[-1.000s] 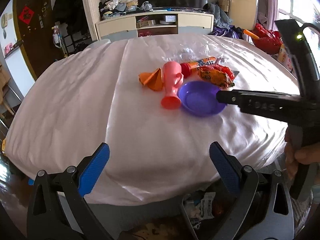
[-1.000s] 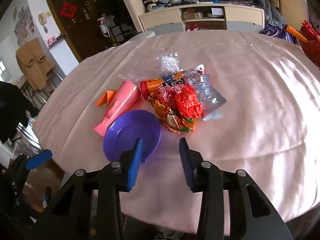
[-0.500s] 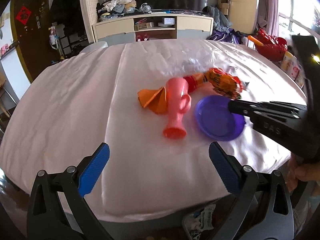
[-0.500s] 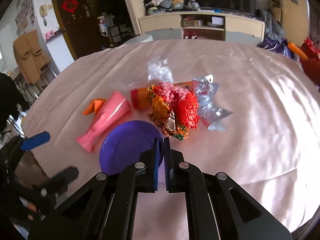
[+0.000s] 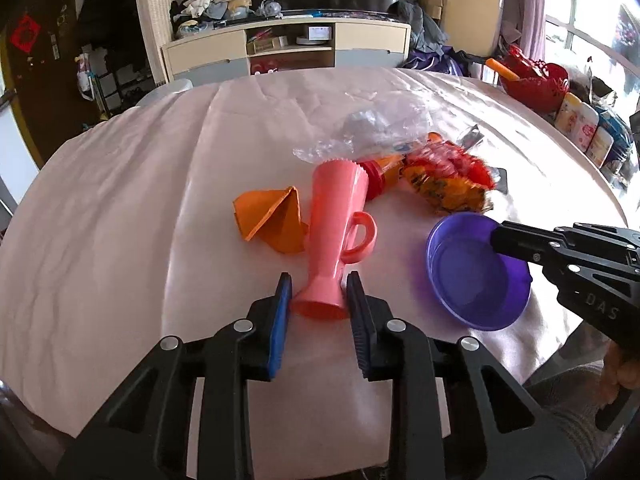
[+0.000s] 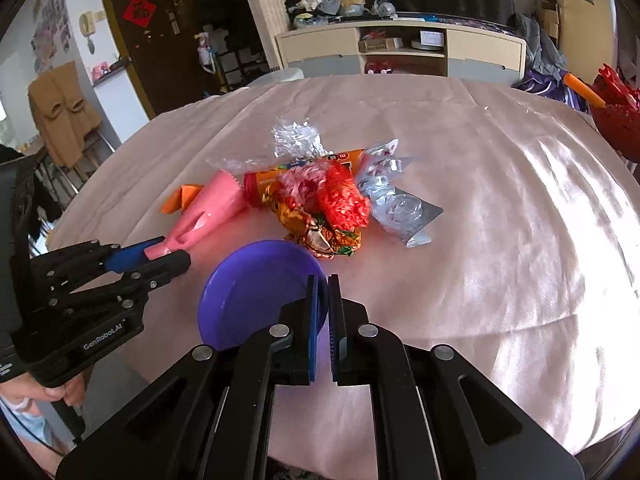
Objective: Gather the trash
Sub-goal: 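Grasp the pink cup with the left gripper while the right gripper grasps the purple plate, then lower the pink cup and purple plate into the black bin and open both grippers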
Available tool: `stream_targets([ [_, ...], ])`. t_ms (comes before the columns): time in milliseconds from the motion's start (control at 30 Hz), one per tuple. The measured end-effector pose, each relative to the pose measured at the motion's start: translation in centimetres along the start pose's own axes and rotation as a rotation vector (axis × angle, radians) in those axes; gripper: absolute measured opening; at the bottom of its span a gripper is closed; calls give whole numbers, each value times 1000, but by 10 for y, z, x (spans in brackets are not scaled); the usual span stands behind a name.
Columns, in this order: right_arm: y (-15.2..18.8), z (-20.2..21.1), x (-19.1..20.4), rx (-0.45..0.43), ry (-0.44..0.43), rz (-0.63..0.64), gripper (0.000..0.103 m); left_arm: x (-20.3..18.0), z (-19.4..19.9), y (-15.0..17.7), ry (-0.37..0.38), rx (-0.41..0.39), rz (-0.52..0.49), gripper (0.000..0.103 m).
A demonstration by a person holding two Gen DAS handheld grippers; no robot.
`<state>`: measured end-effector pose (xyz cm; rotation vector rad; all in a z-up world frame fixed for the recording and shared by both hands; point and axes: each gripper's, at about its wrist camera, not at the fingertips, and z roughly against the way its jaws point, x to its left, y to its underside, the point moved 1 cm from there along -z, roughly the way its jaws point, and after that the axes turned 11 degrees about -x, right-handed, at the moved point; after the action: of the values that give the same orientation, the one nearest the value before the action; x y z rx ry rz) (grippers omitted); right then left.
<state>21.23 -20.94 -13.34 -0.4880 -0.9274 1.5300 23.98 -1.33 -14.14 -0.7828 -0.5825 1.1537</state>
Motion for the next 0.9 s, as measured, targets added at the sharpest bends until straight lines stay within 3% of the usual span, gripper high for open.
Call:
stream_targets([
  [467, 17, 54, -2, -36, -11, -2, 5, -23, 76, 18, -43, -56, -24, 26],
  [900, 72, 100, 6, -9, 1, 22, 5, -66, 135, 67, -6, -50, -48, 26],
])
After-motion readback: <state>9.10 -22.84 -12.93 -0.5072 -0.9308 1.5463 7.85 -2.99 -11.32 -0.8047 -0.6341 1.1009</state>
